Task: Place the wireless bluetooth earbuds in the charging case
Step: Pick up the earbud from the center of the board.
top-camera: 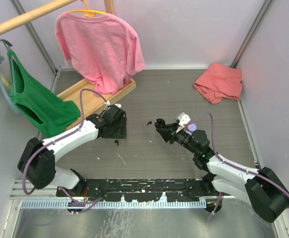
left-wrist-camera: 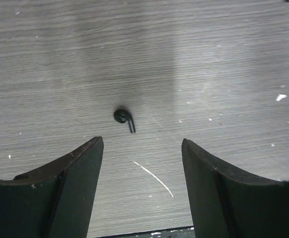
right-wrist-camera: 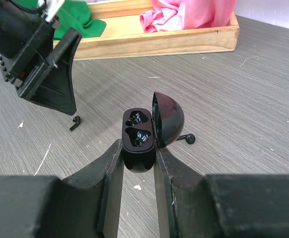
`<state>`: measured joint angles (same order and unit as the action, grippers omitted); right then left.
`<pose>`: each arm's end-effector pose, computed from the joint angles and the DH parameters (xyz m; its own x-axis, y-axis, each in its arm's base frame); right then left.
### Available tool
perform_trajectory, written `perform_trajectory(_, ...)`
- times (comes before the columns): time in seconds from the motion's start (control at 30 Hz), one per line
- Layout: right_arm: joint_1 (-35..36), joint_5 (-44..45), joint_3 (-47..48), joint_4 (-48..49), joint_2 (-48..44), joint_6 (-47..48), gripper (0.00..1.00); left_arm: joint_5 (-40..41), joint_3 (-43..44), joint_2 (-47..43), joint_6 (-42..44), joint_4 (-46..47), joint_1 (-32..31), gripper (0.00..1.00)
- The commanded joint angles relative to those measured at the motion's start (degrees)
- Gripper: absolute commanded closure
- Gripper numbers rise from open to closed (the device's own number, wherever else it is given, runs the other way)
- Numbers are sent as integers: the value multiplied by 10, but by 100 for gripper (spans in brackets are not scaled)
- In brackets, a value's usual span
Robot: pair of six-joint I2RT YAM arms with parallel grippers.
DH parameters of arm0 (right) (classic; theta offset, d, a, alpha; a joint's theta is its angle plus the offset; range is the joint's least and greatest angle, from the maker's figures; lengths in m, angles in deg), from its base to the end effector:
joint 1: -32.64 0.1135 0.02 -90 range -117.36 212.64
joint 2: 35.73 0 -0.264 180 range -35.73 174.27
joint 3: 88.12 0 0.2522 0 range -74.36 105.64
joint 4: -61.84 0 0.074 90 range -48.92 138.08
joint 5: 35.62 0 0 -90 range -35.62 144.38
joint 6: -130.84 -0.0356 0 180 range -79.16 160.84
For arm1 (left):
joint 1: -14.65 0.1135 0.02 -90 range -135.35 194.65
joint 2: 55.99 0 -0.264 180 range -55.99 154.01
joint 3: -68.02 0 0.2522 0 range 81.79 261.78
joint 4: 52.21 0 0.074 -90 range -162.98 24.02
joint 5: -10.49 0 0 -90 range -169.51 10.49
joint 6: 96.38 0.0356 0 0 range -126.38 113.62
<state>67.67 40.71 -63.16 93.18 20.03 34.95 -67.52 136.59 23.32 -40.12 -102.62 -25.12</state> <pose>0.1562 0.1198 0.2036 -0.0694 0.0731 -0.9949 -0.7481 0.6560 0.1004 0.2133 -0.1679 0.2306 -0.8646 0.0127 -0.5023 0.0824 0.9897 -0.1167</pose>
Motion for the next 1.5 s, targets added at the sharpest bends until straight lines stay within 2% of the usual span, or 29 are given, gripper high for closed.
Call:
perform_trajectory(0.0, 1, 14, -2, 49, -5, -2, 99, -9, -6, 19, -17, -4, 26, 36)
perform_trajectory(0.4, 1, 17, -2, 48, -6, -4, 99, -61, -12, 92, 0, 6, 68, 53)
perform_trajectory(0.83, 0, 20, 1, 41, -4, -3, 99, -79, -3, 153, 12, 25, 71, 57)
perform_trajectory(1.07, 1, 20, 1, 40, -7, -3, 99, -87, -1, 181, 16, 23, 71, 65)
perform_trajectory(1.17, 1, 20, 1, 39, -7, -3, 99, -92, -2, 188, 19, 27, 71, 72)
perform_trajectory(1.4, 1, 13, 3, 39, -3, -3, 99, -100, 2, 201, 25, 36, 71, 79)
perform_trajectory(1.47, 1, 9, 4, 38, -2, -2, 99, -104, 2, 198, 27, 38, 71, 84)
